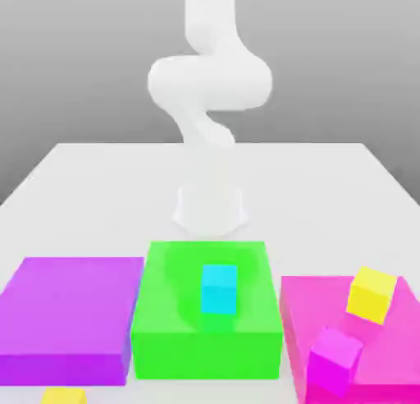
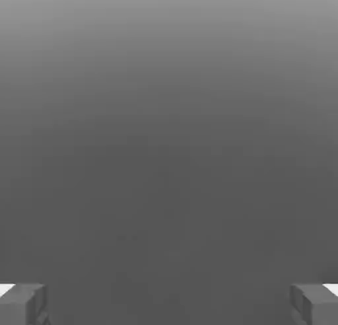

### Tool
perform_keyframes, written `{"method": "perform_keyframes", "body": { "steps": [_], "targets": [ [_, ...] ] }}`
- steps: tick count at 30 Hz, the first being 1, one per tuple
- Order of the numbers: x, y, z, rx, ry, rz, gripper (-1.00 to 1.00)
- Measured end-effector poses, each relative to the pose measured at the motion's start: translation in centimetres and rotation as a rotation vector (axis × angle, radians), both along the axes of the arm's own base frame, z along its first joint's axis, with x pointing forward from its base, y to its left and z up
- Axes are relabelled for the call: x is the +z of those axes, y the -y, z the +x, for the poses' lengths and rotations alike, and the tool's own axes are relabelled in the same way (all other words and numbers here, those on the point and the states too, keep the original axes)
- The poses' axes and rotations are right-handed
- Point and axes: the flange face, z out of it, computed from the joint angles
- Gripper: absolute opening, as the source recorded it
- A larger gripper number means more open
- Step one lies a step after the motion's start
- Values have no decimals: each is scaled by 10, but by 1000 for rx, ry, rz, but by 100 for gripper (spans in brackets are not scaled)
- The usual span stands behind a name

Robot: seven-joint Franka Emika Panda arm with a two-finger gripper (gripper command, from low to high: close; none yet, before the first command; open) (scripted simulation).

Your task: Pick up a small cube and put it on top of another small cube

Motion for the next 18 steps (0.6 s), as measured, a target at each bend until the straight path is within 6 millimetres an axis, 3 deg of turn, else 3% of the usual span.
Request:
{"method": "perform_keyframes", "body": {
  "steps": [9,14,18],
  "targets": [
    [-116,46,100,-67,-237,-101,0],
    [-192,80,136,-81,-366,-116,0],
    [-257,112,154,-88,-465,-105,0]
  ]
}}
